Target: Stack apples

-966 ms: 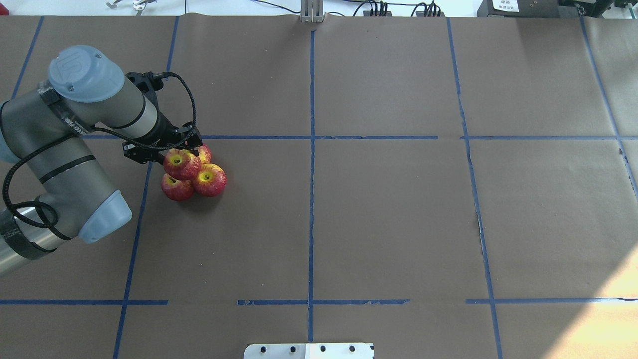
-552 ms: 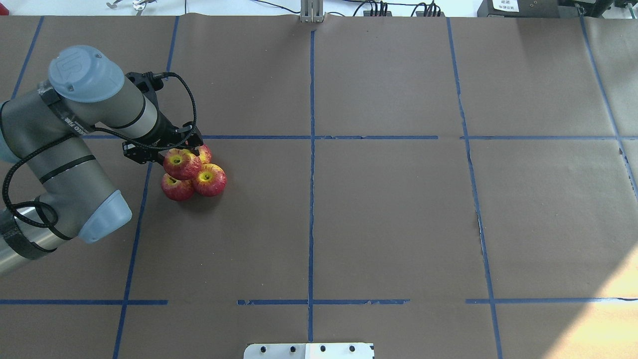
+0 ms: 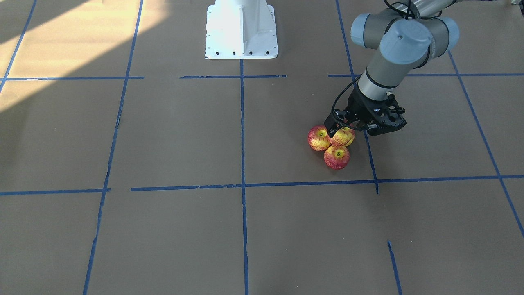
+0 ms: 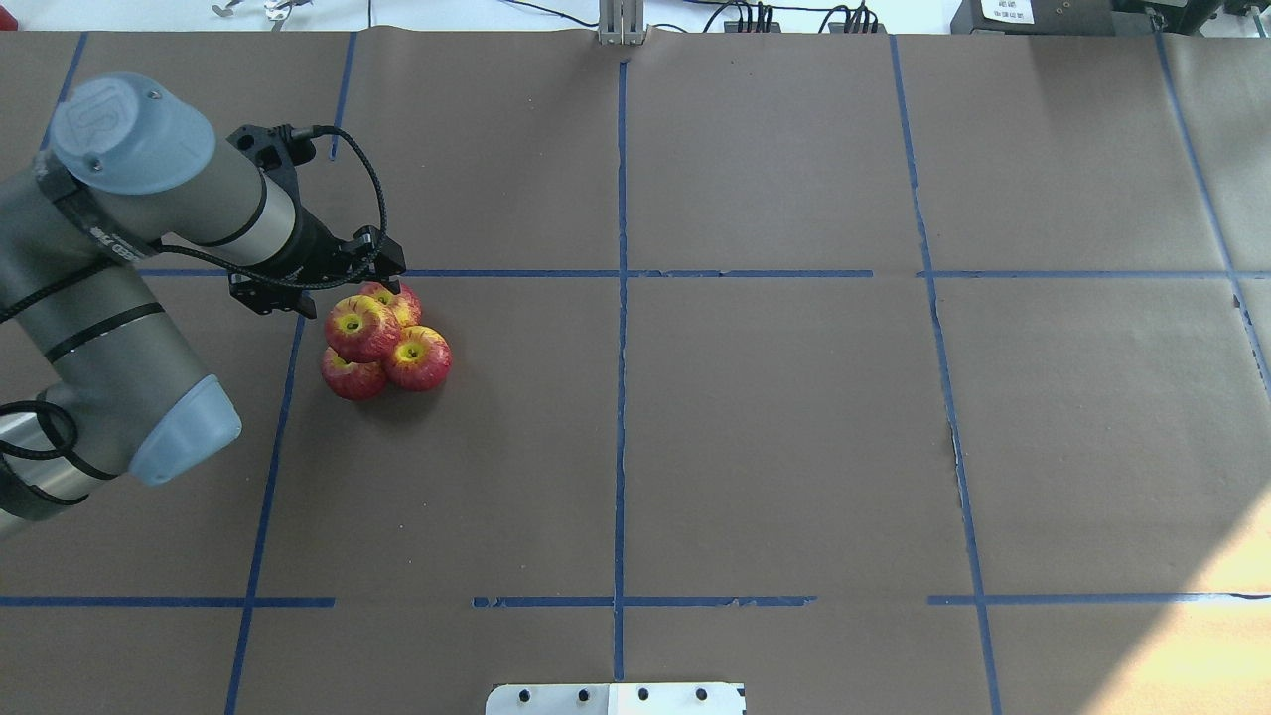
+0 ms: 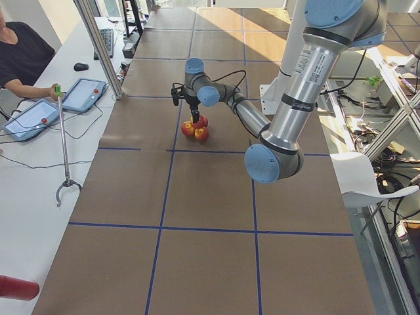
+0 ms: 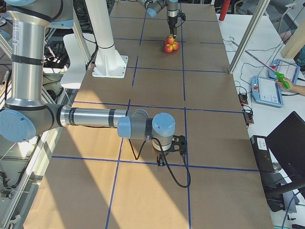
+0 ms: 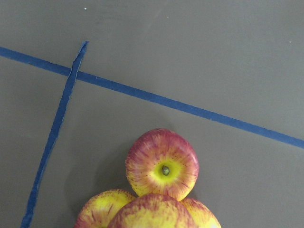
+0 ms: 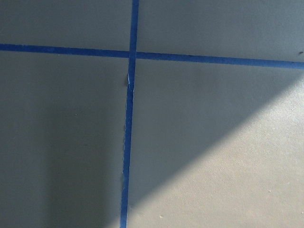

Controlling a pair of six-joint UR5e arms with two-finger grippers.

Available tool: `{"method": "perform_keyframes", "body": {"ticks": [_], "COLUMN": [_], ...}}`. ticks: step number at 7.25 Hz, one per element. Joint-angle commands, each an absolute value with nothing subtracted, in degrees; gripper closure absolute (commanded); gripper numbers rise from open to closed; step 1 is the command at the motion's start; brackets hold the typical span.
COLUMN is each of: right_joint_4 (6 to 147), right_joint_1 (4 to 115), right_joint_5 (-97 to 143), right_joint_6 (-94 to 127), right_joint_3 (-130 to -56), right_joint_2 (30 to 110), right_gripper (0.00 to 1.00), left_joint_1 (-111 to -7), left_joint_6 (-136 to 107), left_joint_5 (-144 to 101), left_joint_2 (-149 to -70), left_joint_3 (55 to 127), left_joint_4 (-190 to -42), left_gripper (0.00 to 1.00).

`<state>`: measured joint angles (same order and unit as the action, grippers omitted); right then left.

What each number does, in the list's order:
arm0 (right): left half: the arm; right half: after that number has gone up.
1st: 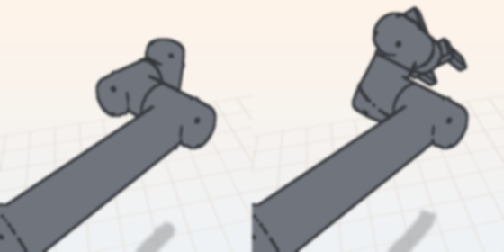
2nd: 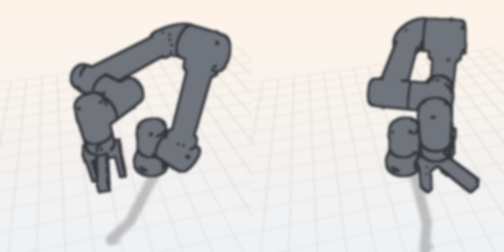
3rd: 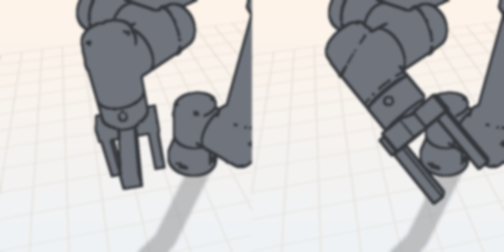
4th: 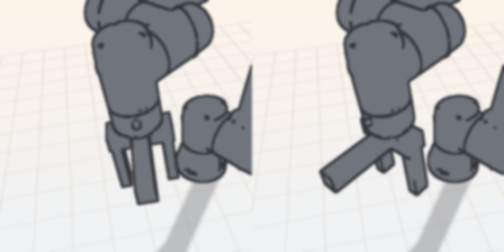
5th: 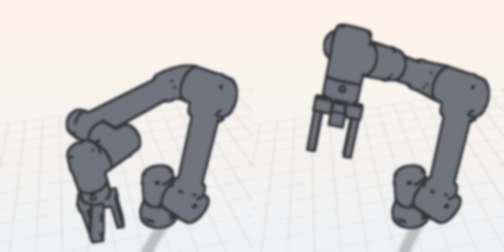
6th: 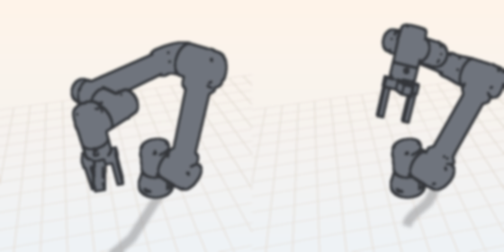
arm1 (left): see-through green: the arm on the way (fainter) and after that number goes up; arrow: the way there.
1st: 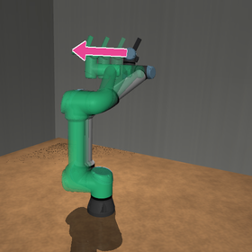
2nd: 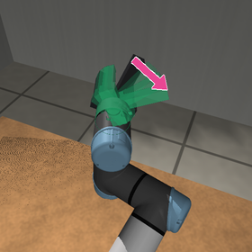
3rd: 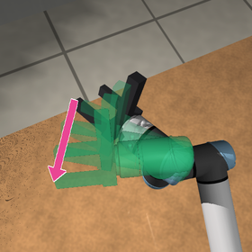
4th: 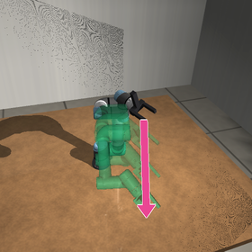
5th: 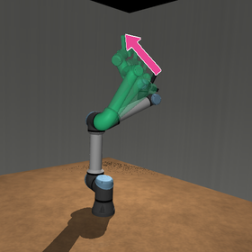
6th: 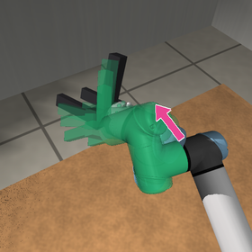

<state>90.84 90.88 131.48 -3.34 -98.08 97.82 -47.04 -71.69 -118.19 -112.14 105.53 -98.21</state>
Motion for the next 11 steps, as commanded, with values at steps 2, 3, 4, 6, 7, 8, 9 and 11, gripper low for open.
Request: {"method": "perform_keyframes", "body": {"ticks": [2,3,4,6,7,8,9,11], "right_joint_4": [90.88,90.88,90.88,90.88,90.88,90.88,90.88,90.88], "right_joint_1": [90.88,90.88,90.88,90.88,90.88,90.88,90.88,90.88], "right_joint_5": [131.48,131.48,131.48,131.48,131.48,131.48,131.48,131.48], "right_joint_6": [-3.34,-3.34,-3.34,-3.34,-3.34,-3.34,-3.34,-3.34], "right_joint_3": [-98.09,-98.09,-98.09,-98.09,-98.09,-98.09,-98.09,-98.09], "right_joint_2": [97.82,97.82,97.82,97.82,97.82,97.82,97.82,97.82], "right_gripper": [0.0,0.0,0.0,0.0,0.0,0.0,0.0,0.0], "left_joint_1": [-62.52,-66.75,-72.8,-86.31,-91.44,-94.45,-94.4,-94.39], "left_joint_6": [-45.89,-35.18,-21.32,2.34,10.38,14.9,14.33,14.24], "left_joint_5": [-118.56,-120.48,-123.11,-124.89,-127.5,-130.05,-131.47,-134.64], "left_joint_2": [-98.94,-93.48,-88.82,-85.35,-85.34,-85.34,-85.43,-85.87], "left_joint_3": [114.06,114.26,113.39,105.62,99.99,95.58,95.1,96.84], "left_joint_4": [-96.85,-97.03,-97.03,-96.77,-96.85,-96.77,-94.33,-84.22], "left_gripper": [0.0,0.0,0.0,0.0,0.0,0.0,0.0,0.0]}}
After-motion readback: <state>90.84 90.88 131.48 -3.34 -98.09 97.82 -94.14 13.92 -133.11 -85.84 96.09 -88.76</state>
